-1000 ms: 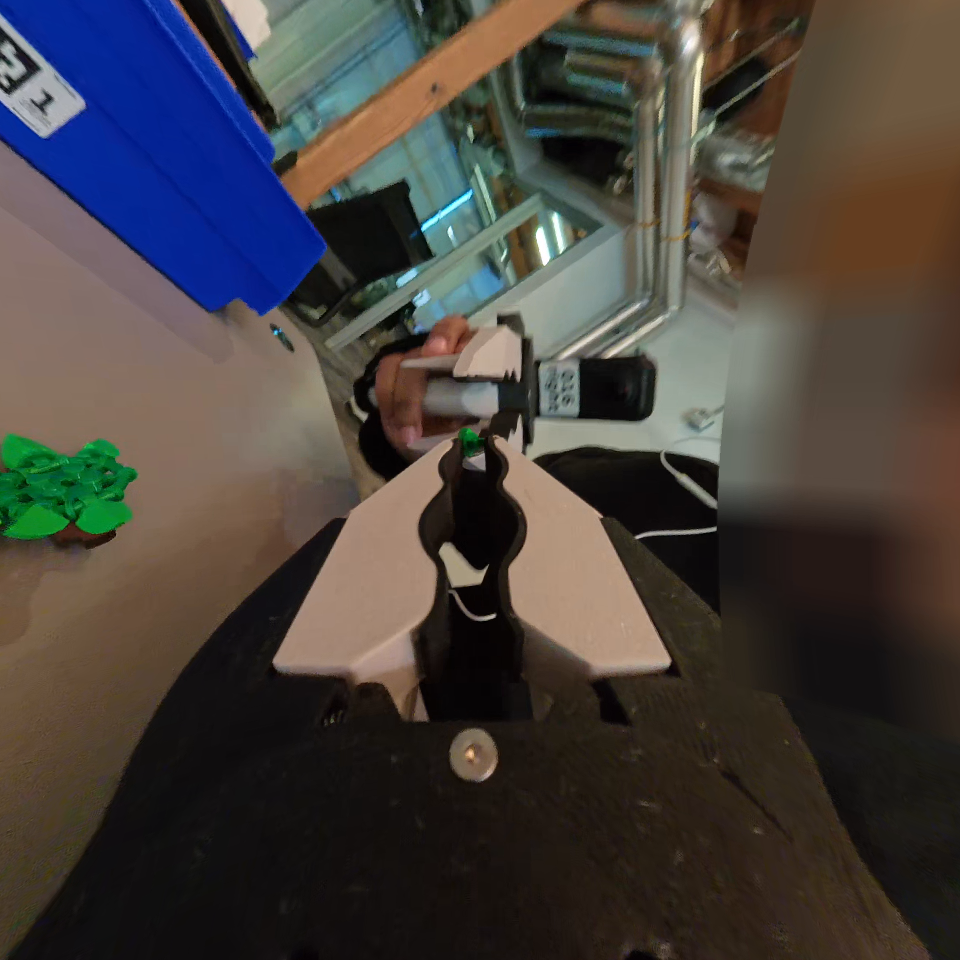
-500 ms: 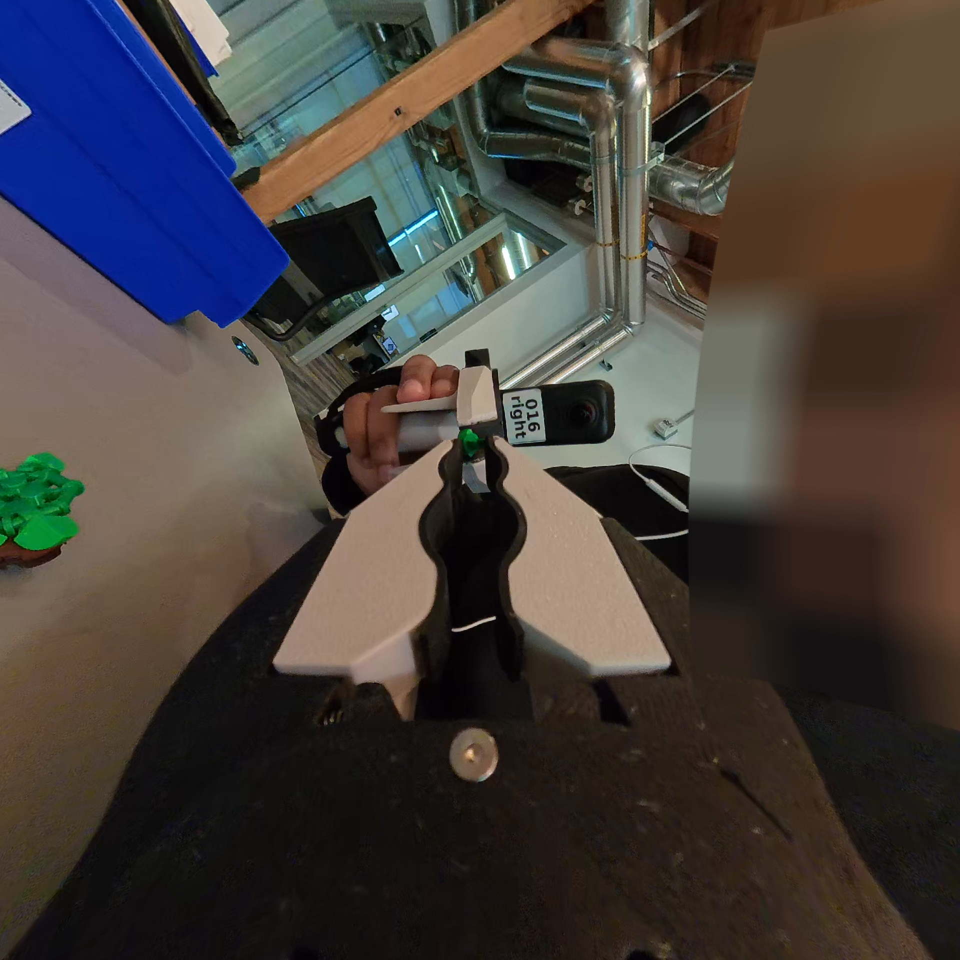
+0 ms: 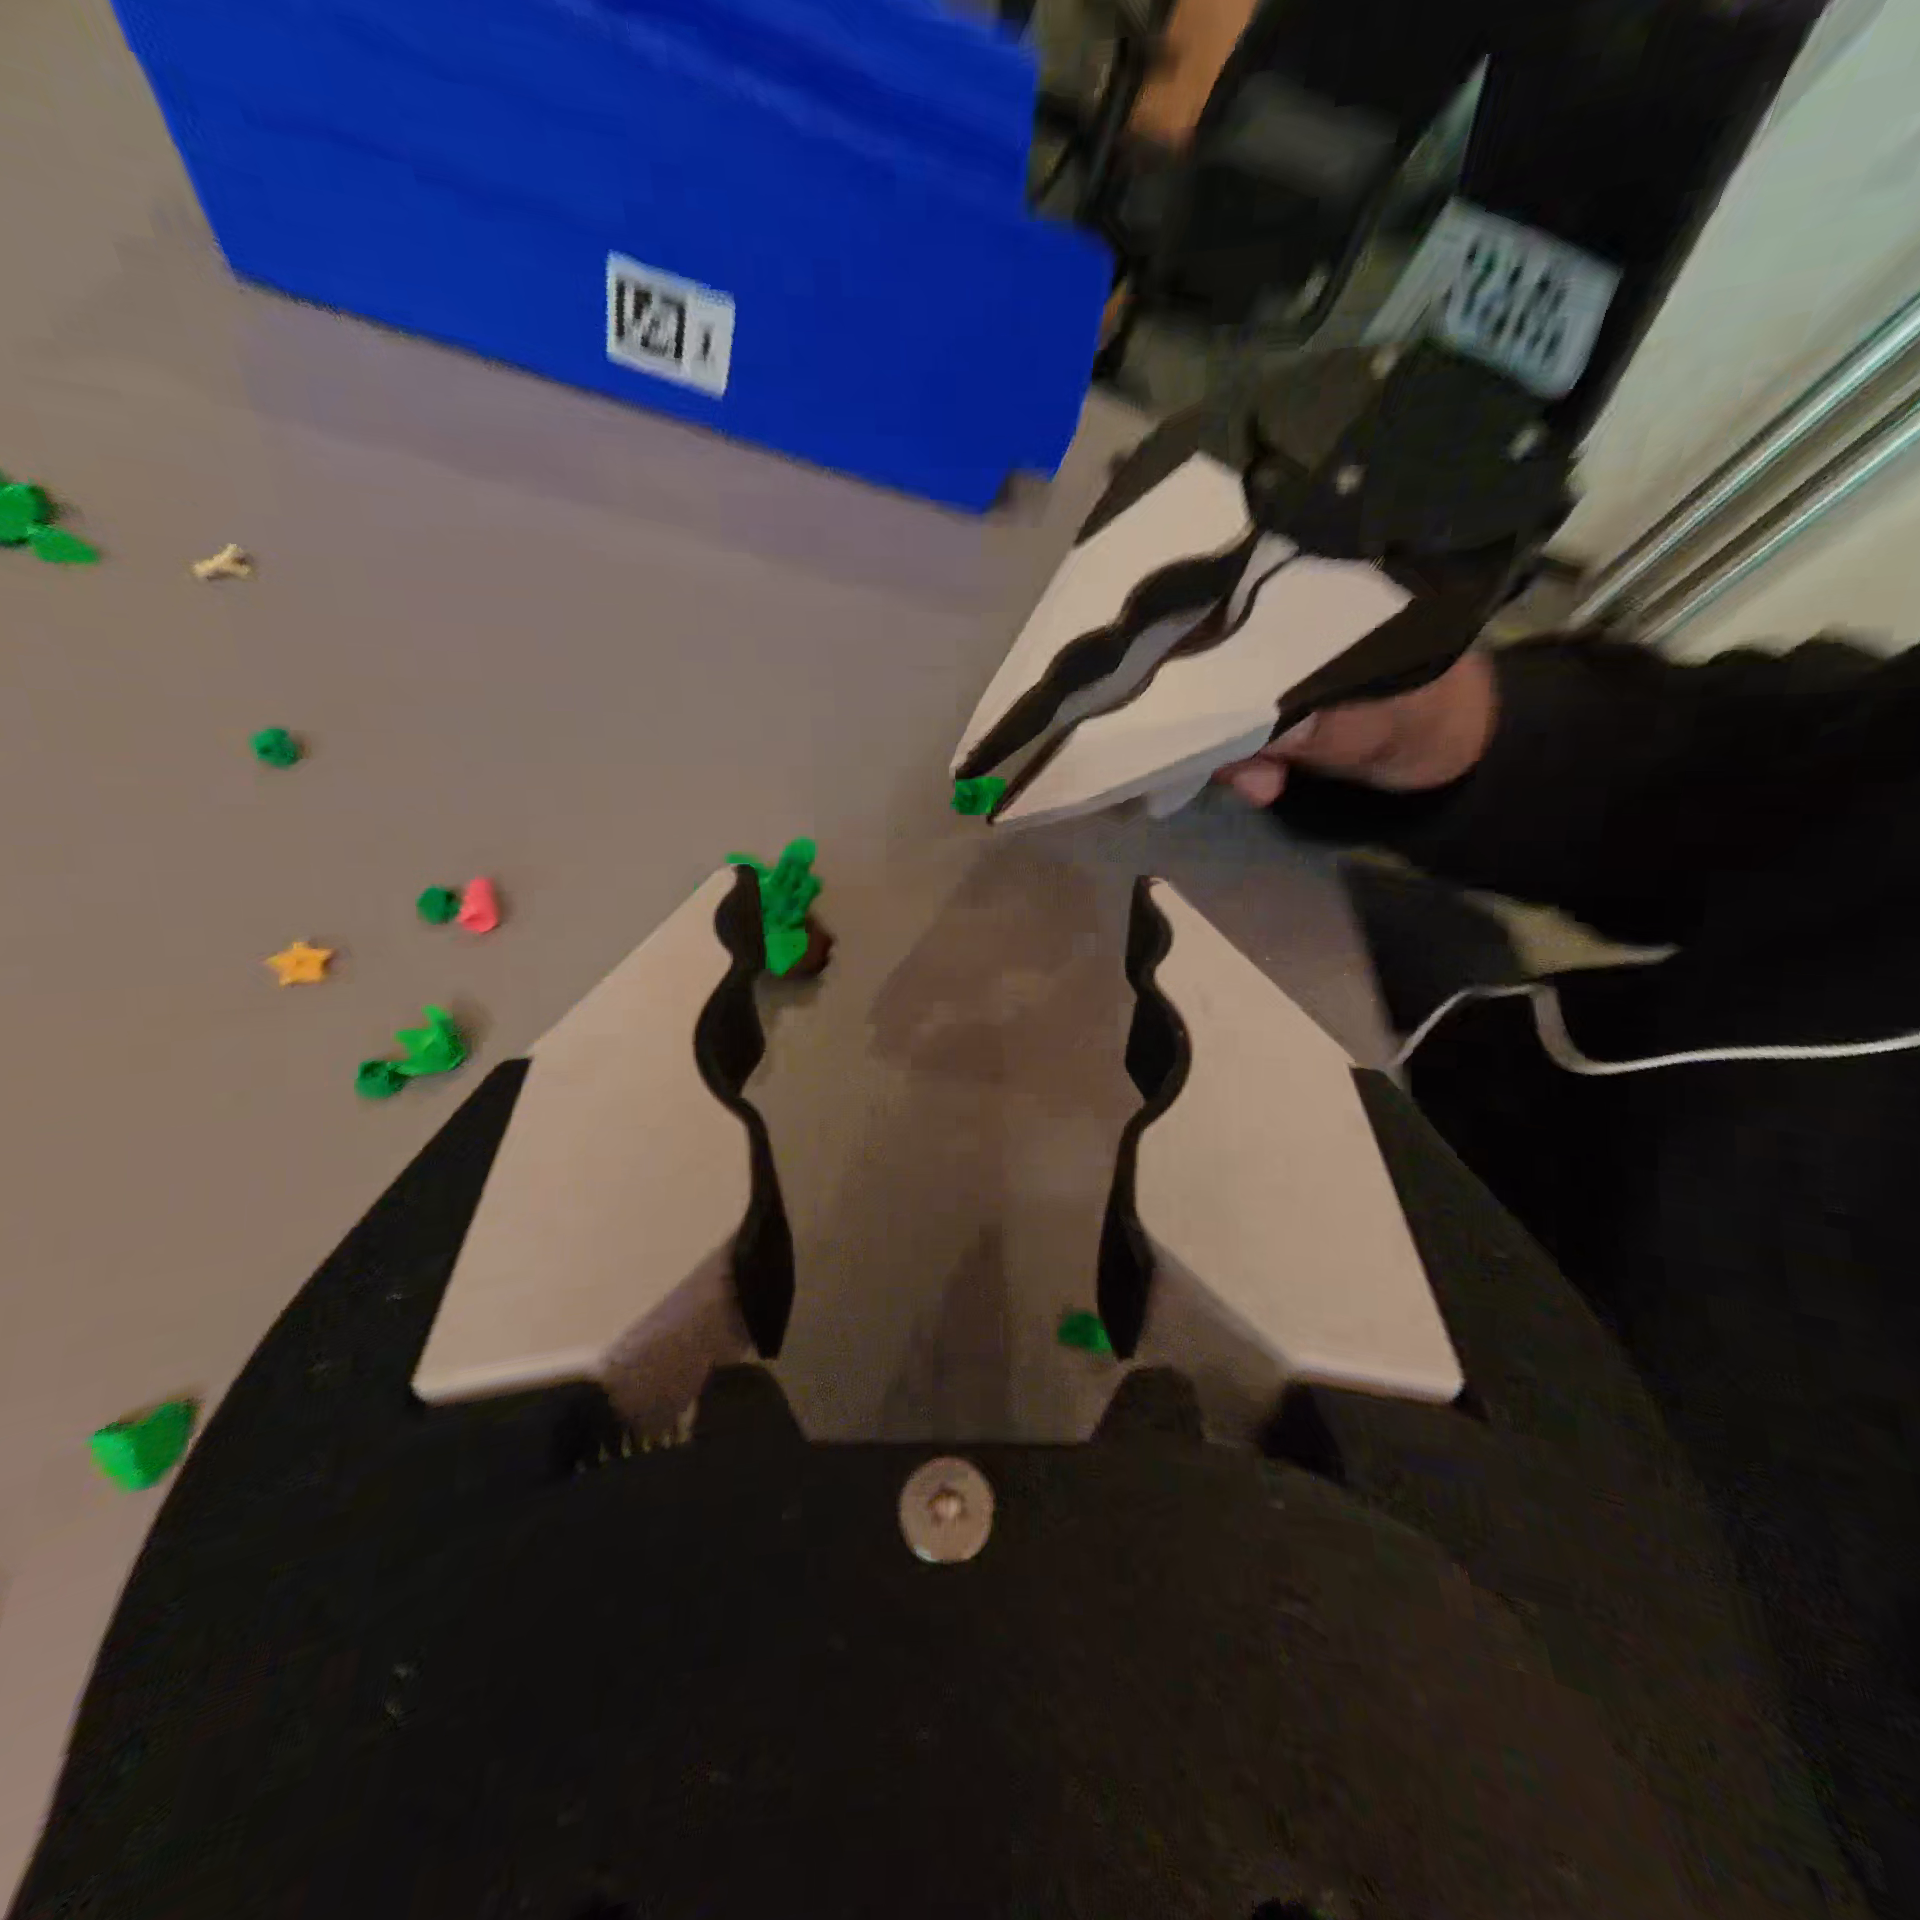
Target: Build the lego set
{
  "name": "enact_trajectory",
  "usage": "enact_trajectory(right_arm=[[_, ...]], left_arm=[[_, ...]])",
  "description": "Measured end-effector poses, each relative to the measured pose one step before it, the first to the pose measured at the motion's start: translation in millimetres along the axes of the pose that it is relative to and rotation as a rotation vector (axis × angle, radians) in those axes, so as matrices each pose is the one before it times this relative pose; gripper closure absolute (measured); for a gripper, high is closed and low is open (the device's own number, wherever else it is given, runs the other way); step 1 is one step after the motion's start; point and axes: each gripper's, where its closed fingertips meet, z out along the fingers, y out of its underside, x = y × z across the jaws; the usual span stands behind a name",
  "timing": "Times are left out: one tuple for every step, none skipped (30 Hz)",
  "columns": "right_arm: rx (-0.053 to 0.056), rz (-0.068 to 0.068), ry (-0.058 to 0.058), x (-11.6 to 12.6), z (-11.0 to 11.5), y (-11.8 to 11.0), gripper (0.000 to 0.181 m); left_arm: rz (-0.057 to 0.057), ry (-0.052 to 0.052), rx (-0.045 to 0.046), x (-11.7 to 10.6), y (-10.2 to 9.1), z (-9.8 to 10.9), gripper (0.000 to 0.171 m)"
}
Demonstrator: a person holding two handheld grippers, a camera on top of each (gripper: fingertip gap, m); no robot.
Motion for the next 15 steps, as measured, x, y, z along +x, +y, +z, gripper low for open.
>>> enact_trajectory(right_arm=[[-0.0208, 0.0349, -0.0080, -0.20, 3.23, 6.21, 0.174], [-0.0221, 0.0244, -0.0021, -0.04, 3.05, 5.46, 0.174], [-0.0214, 0.0099, 0.0039, 0.28, 2.63, 4.51, 0.174], [-0.0167, -0.0017, 0.0088, 0.70, 1.60, 2.48, 0.174], [-0.0069, -0.0094, 0.0082, 0.33, 0.80, 0.70, 0.174], [-0.0078, -0.0077, 0.0086, 0.78, 0.88, 0.82, 0.174], [-0.0116, -0.0023, 0.0066, 1.09, 1.18, 1.49, 0.174], [-0.0121, 0.0044, -0.0003, 0.67, 1.33, 1.57, 0.173], [-0.0083, 0.0085, -0.0004, 0.92, 1.15, 0.80, 0.173], [-0.0049, 0.0104, 0.0028, 1.61, 0.91, 0.28, 0.173], [-0.0037, 0.0120, 0.0016, 1.61, 0.76, 0.05, 0.174], [-0.0069, 0.0138, -0.0009, 1.29, 0.74, 0.77, 0.173], [-0.0081, 0.0140, -0.0025, 1.10, 0.68, 1.11, 0.173], [-0.0071, 0.0120, -0.0045, 0.76, 0.23, 1.09, 0.173], [-0.0078, 0.0090, -0.0085, -0.06, 0.12, 1.32, 0.173]], left_arm=[[0.0327, -0.0454, -0.05761, -4.77, 8.46, 6.03, 0.100], [0.0238, -0.0318, -0.05349, -3.34, 7.94, 6.39, 0.097], [0.0165, -0.0125, -0.03712, -0.93, 5.57, 6.42, 0.095], [0.0140, -0.0003, -0.02394, 0.86, 3.30, 5.49, 0.095], [0.0179, 0.0010, -0.01423, 1.24, 1.52, 4.30, 0.095], [0.0248, -0.0046, -0.00390, 0.68, -0.25, 2.84, 0.095], [0.0277, -0.0052, 0.00121, 0.61, -1.44, 1.73, 0.095], [0.0241, -0.0017, -0.00653, 0.57, -0.33, 1.16, 0.095], [0.0159, -0.0007, -0.01358, -0.21, 0.75, 0.92, 0.095], [0.0099, 0.0089, -0.01533, 0.82, 1.39, 0.90, 0.095], [0.0061, 0.0173, -0.01305, 2.39, 1.53, 0.78, 0.095], [0.0047, 0.0155, -0.00849, 2.53, 1.23, 0.75, 0.097], [0.0085, 0.0101, -0.00515, 2.57, 0.89, 0.62, 0.098], [0.0139, 0.0054, -0.00431, 2.70, 0.92, 0.92, 0.099], [0.0179, -0.0026, -0.00746, 2.00, 1.10, 1.10, 0.100]])
